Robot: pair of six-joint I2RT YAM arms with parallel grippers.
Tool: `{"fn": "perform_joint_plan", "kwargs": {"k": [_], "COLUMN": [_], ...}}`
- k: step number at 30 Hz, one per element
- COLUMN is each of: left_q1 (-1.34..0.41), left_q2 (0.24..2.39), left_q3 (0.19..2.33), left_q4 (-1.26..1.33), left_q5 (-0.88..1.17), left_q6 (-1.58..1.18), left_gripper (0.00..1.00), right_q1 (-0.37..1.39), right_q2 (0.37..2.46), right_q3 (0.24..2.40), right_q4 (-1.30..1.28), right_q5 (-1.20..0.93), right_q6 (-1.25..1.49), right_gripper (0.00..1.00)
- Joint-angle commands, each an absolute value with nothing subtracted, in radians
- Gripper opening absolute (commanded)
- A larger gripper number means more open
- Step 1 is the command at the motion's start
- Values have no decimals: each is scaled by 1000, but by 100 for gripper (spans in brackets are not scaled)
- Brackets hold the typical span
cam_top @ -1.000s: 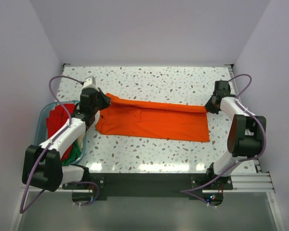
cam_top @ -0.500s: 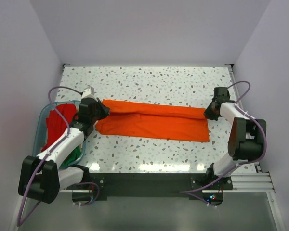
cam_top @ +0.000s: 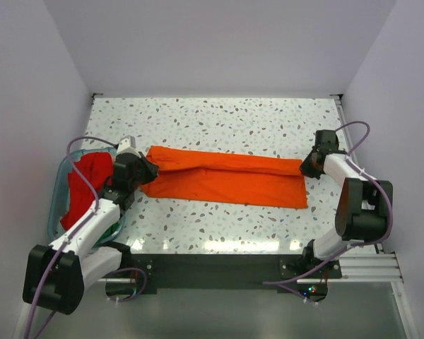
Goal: Fold and stack the t-shirts
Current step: Fold the tshirt
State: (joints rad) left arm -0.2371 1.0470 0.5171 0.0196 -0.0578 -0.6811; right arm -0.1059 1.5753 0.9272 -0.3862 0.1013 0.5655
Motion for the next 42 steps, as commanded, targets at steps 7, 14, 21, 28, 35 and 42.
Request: {"fn": "perform_joint_plan", "kwargs": {"k": [7, 14, 21, 28, 35, 42], "left_q1": [-241, -241, -239, -241, -241, -242], "left_q2": [977, 914, 865, 975, 1283, 1474], "left_q3": [448, 368, 351, 448, 644, 752], "left_q4": [48, 77, 69, 107, 54, 37], "left_q5": [-37, -25, -31, -50, -115, -78], "left_q6": [-704, -722, -742, -759, -770, -770], "left_gripper": [0, 37, 47, 45, 42, 38], "right_q1": [-114, -115, -109, 63, 181, 181], "right_q2": [1513, 1419, 1318, 1345, 1521, 1574], "right_q3": [908, 868, 831, 880, 976, 910], "right_q4": [-359, -357, -350, -325, -256, -229], "right_q5": [81, 52, -37, 15, 2, 15], "right_q6": [580, 575, 571, 566, 563, 560], "right_gripper": [4, 30, 31, 32, 31, 31]}}
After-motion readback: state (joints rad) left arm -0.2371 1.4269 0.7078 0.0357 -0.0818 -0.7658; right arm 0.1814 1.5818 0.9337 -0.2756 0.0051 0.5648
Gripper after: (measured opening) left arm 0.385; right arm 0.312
